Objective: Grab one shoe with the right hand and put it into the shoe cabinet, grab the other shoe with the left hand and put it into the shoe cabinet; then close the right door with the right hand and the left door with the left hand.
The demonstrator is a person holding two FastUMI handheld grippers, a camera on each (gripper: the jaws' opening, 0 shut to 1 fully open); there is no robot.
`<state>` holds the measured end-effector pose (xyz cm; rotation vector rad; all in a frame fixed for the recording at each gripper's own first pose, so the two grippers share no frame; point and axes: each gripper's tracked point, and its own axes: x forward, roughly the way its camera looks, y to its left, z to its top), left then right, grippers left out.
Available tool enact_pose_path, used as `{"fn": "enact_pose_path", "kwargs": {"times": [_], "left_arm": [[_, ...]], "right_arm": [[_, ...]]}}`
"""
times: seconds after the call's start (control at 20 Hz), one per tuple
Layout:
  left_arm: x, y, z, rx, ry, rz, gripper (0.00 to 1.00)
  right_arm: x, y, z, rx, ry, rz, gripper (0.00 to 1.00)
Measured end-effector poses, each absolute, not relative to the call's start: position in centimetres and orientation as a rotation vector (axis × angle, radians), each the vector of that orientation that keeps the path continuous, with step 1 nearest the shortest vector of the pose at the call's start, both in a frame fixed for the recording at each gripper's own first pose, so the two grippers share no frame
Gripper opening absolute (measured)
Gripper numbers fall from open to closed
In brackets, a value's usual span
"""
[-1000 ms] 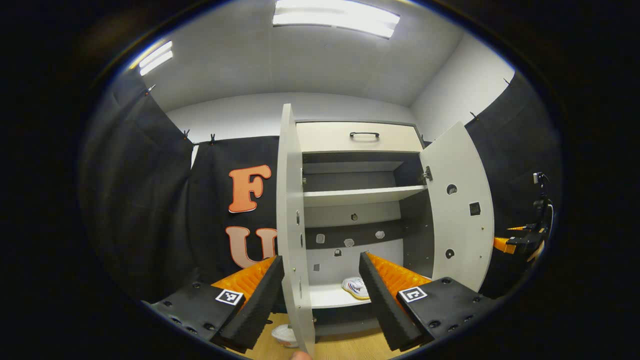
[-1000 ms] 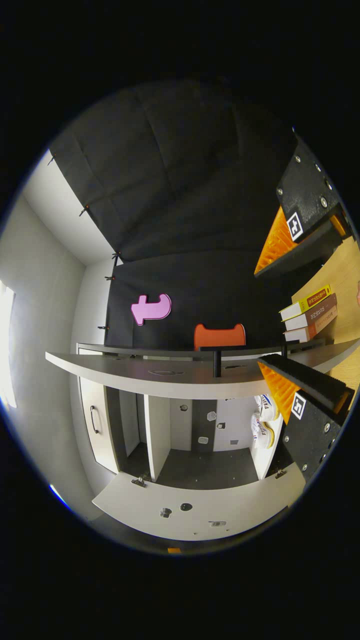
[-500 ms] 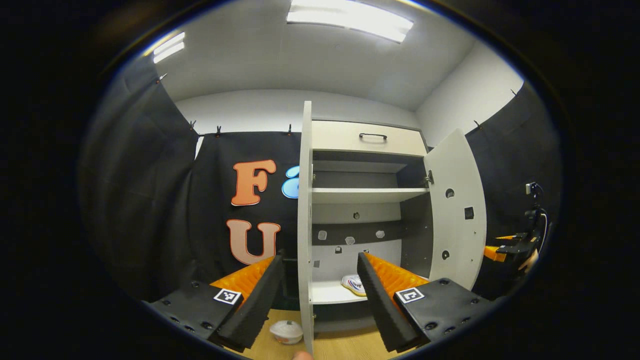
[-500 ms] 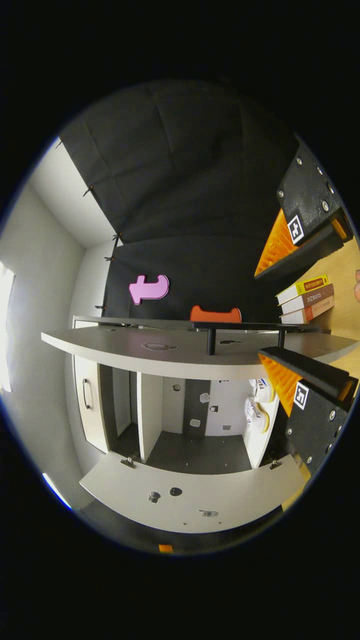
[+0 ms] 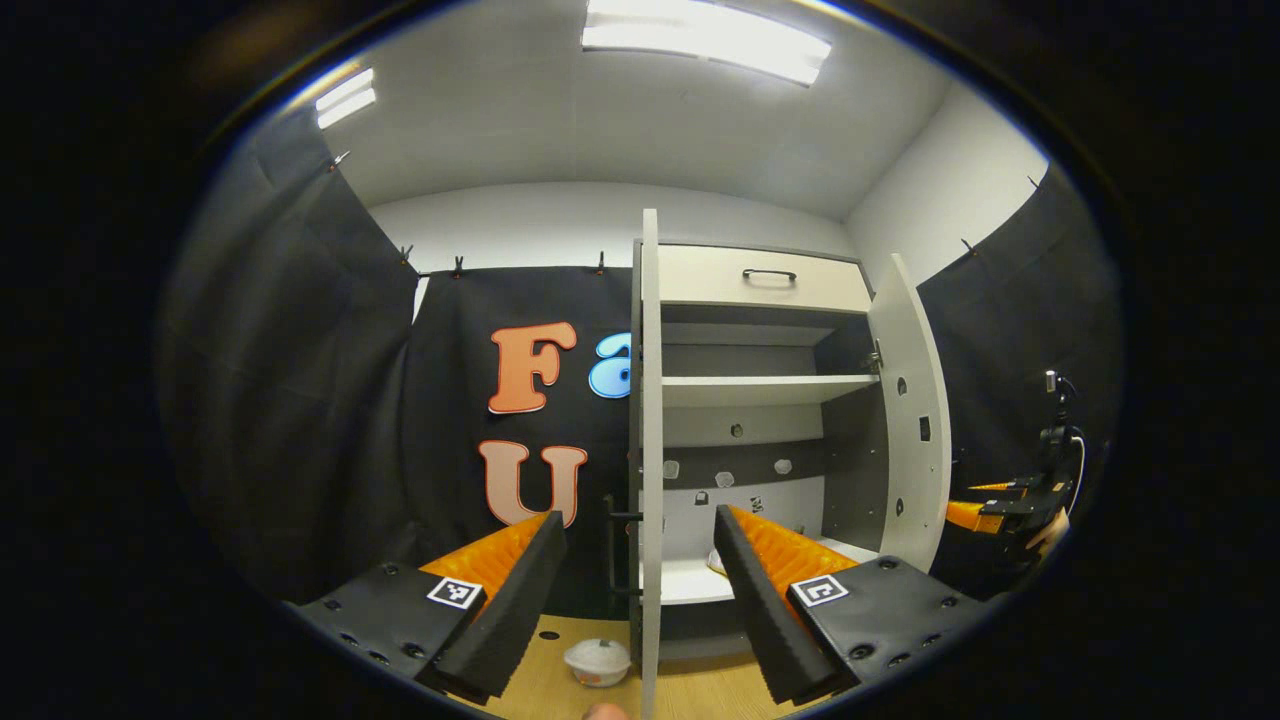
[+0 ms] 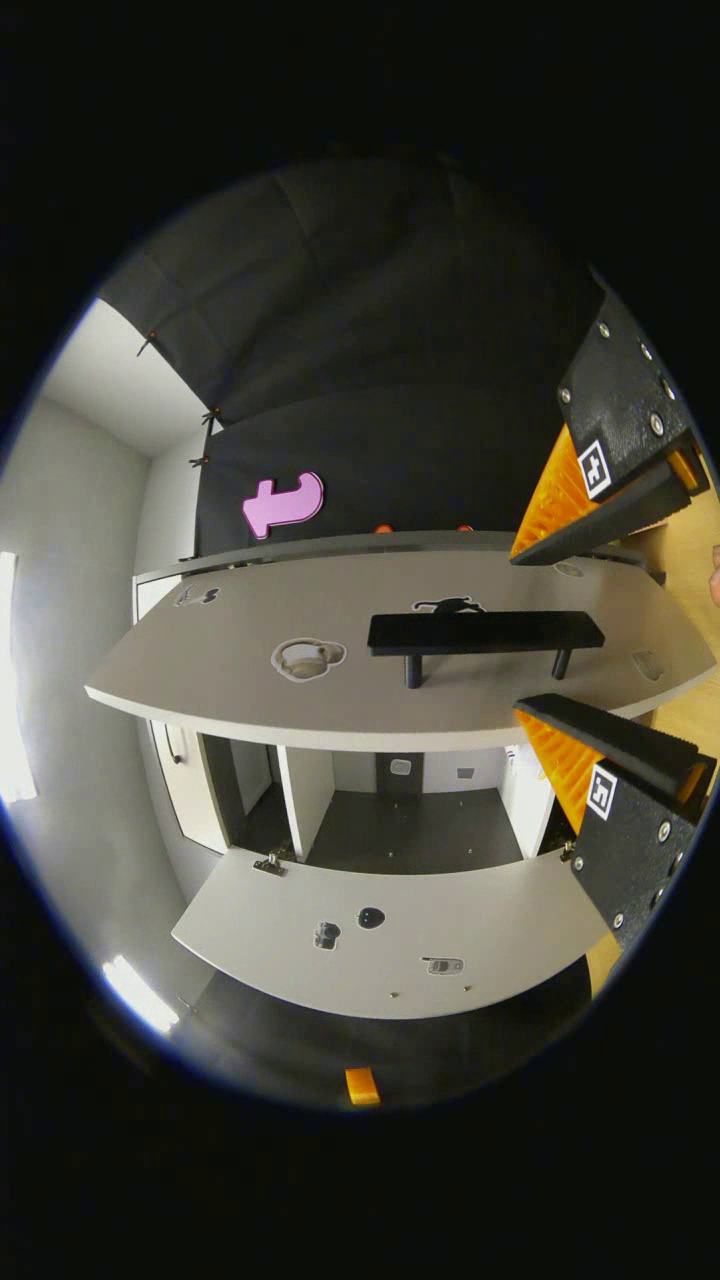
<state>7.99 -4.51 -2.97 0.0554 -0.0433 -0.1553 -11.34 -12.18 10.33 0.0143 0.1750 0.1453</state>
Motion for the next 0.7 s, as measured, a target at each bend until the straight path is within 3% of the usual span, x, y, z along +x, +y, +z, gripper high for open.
{"fn": "enact_pose_path", "kwargs": {"times": [0.15,0.2,0.3,0.35,0.4,0.45,0.7], "left_arm": [[7.4,-3.1,-2.9,0.053,-0.044,-0.144,0.94],[7.4,-2.7,-2.8,0.058,-0.043,-0.137,0.96],[8.0,-2.3,-3.0,0.059,-0.041,-0.124,0.94],[8.1,-1.9,-3.0,0.057,-0.039,-0.118,0.94],[8.2,-1.6,-3.2,0.055,-0.034,-0.115,0.96],[8.2,-1.3,-3.4,0.052,-0.028,-0.112,0.94],[8.5,1.2,-4.2,0.053,0.004,-0.086,0.96]], "right_arm": [[-10.4,-10.0,9.8,0.081,0.175,0.189,0.82],[-10.1,-9.4,9.5,0.090,0.175,0.203,0.78],[-9.1,-7.8,9.0,0.087,0.179,0.202,0.96],[-8.4,-7.4,8.7,0.074,0.182,0.183,0.92],[-7.5,-7.0,8.3,0.059,0.180,0.154,0.99],[-6.7,-6.7,8.2,0.047,0.173,0.124,0.92],[-3.8,-4.0,7.2,0.063,0.172,0.096,0.92]]}}
